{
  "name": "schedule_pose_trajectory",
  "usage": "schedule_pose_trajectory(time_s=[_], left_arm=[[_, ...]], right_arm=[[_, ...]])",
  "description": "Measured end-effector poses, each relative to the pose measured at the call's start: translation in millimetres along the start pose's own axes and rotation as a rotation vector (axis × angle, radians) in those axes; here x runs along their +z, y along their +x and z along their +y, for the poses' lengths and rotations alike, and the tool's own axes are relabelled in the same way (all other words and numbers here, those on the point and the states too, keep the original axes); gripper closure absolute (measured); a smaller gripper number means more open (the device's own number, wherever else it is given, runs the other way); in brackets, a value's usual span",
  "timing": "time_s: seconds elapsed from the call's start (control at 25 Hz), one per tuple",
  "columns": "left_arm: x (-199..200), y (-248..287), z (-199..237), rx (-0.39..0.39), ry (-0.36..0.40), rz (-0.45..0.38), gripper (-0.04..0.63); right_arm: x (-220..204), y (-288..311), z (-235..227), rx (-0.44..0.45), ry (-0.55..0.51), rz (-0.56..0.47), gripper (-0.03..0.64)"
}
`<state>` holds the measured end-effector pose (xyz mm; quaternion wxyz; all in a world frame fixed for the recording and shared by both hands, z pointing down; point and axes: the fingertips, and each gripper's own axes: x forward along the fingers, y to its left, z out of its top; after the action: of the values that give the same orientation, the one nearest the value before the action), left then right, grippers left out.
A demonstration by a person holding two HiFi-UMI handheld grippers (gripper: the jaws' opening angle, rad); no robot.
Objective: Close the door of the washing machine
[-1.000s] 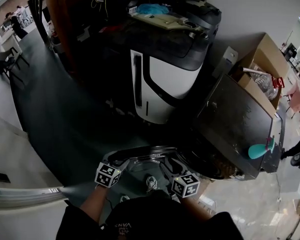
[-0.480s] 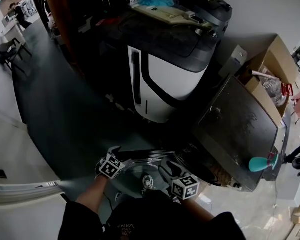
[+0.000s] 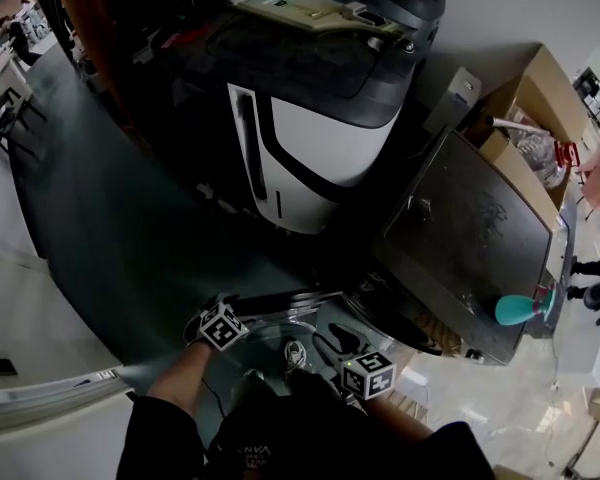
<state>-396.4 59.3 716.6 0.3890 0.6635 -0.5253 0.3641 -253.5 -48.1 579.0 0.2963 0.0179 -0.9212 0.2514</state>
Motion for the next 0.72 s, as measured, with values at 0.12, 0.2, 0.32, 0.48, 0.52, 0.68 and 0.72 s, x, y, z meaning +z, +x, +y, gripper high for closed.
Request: schedule_pose_trajectory(time_s=[0.12, 0.2, 0.32, 0.48, 0.52, 0.68, 0.72], left_arm=[[-7.6, 2.6, -5.7, -0.017, 0.046, 0.018, 0.258], [-9.3, 2.3, -7.5, -0.023, 0.066, 0.017, 0.258], [-14.6, 1.6, -13.5, -0.04, 0.121, 0.037, 0.247], [-23.6, -0.2, -27.7, -0.077, 0.16, 0.043, 0.247], [-26.6, -2.2, -33.7, -0.091, 0.173, 0.042, 0.247], [-40.2, -5.9, -57.6, -0.139, 0.217, 0.026, 0.249], [-41.9, -6.5, -63.8, -0.152, 0.215, 0.017, 0.252]], right_arm=[[-8.6, -9.9, 5.5, -0.048, 0.042, -0.019, 0.431], [-12.5, -16.9, 12.8, -0.075, 0.098, -0.048, 0.43], [-24.2, -25.6, 27.2, -0.113, 0.153, -0.079, 0.43], [-45.6, -32.8, 46.0, -0.163, 0.172, -0.093, 0.43], [-50.6, -34.5, 51.9, -0.172, 0.189, -0.106, 0.43], [-69.4, -44.7, 75.1, -0.214, 0.221, -0.146, 0.43], [-74.1, -48.0, 79.4, -0.229, 0.229, -0.156, 0.431]])
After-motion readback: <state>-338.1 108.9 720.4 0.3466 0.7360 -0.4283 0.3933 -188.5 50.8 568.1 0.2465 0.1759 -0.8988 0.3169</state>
